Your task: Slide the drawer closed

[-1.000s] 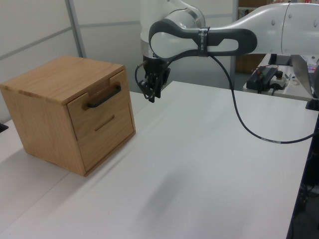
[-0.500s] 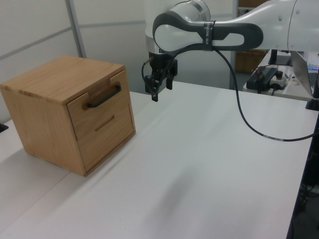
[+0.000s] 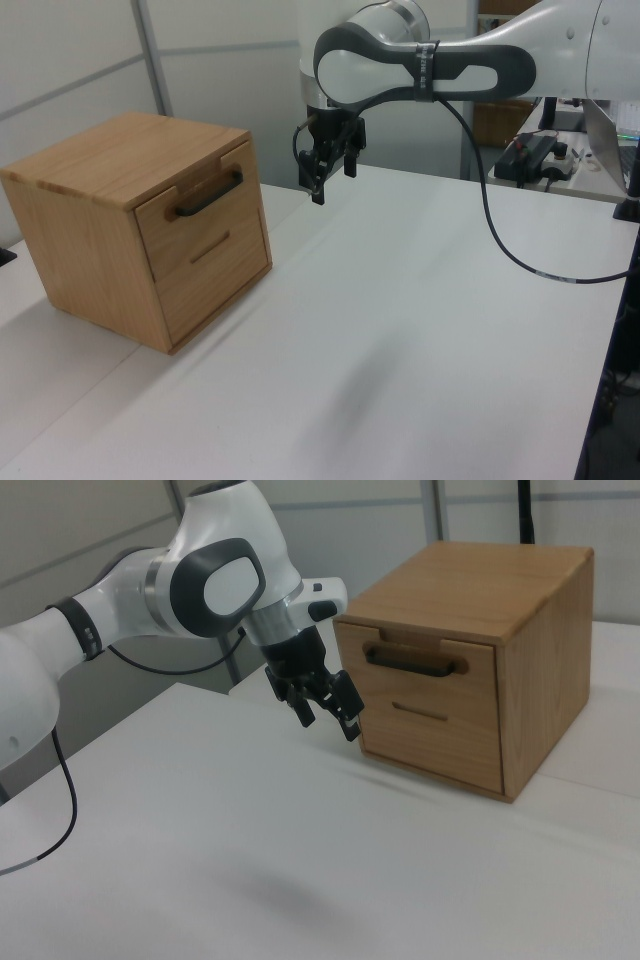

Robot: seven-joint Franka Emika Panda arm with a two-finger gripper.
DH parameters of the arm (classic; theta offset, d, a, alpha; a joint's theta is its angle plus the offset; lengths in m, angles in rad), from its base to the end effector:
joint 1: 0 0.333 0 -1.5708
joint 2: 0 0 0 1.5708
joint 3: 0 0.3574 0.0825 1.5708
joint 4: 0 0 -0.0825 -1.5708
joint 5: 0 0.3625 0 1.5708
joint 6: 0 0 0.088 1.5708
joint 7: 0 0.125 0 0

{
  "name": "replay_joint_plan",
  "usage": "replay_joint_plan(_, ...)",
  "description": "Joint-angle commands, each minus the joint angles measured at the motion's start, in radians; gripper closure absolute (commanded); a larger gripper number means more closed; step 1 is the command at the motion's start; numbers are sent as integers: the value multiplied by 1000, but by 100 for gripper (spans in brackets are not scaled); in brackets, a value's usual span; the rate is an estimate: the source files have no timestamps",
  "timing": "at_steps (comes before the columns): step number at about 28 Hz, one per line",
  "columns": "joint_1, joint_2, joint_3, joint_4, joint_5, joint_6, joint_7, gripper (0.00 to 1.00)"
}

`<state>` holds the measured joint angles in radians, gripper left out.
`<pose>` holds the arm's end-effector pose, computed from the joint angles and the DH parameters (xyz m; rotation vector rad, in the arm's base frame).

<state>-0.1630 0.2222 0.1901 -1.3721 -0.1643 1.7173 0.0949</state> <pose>0.6257 -0.0163 0.6270 3.0189 -0.0926 0.2025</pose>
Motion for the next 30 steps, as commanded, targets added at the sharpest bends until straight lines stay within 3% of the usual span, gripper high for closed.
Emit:
replay_joint_plan(1, -9, -50, 0, -48, 17, -15, -37, 0)
replay_joint_plan(20, -30, -139, 0, -127, 55, -12, -66, 0)
replay_joint_plan(30, -32, -144, -1, -127, 55, -11, -67, 0)
